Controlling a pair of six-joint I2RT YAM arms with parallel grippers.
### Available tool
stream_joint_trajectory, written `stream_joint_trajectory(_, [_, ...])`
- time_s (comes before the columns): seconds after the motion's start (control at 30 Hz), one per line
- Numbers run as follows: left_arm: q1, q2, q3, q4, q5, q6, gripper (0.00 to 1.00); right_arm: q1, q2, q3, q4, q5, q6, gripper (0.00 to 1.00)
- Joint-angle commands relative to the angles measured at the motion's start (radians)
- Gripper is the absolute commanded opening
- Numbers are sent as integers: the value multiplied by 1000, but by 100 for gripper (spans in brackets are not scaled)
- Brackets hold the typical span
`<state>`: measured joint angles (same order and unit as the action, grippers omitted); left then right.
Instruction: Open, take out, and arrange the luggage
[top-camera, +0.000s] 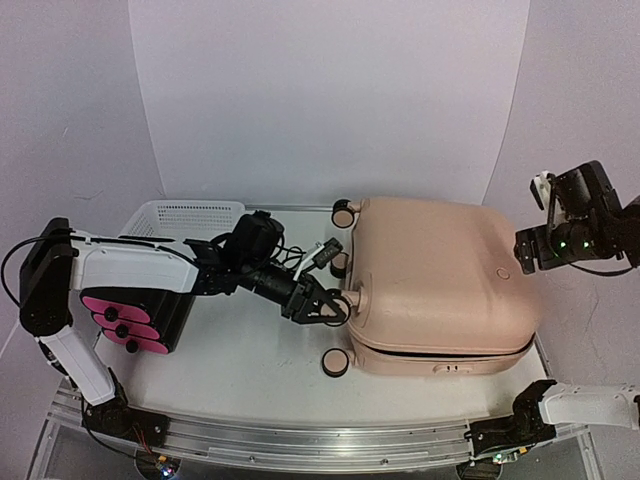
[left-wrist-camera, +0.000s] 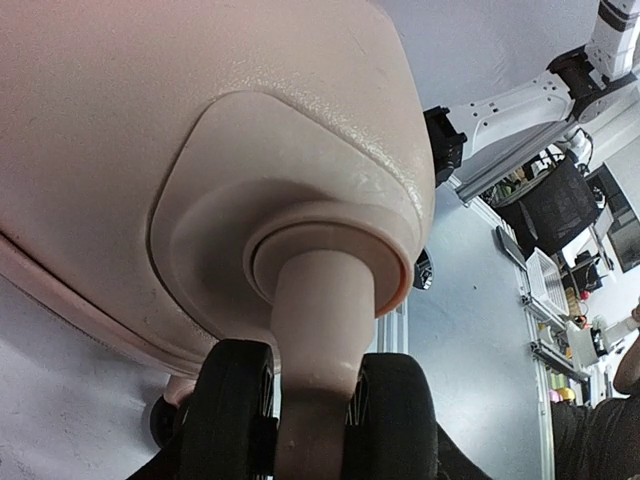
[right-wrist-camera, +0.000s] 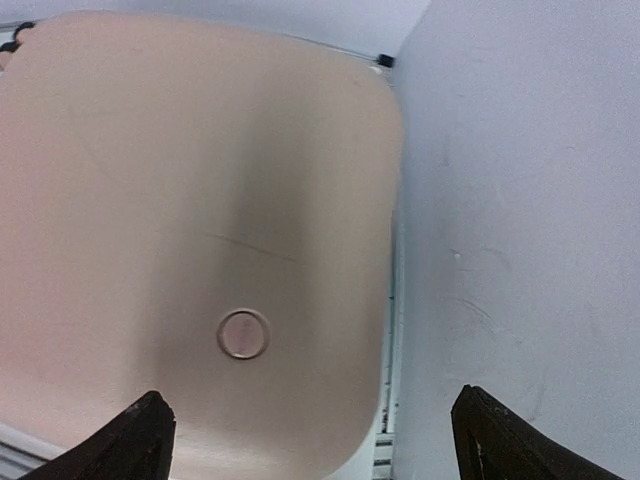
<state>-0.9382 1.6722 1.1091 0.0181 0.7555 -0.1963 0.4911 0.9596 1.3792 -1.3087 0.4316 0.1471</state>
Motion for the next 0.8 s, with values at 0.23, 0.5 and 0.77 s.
stream_joint_trajectory(0.23, [117, -159, 242, -78, -261, -163, 11, -270, 294, 311, 15, -29, 17, 98])
stream_joint_trajectory(0.5, [222, -74, 488, -239, -366, -194, 3, -633, 535, 414, 11, -556, 122, 98])
stream_joint_trajectory(0.77, [274, 29, 723, -392, -418, -189, 1, -741, 639, 501, -15, -529, 113, 98])
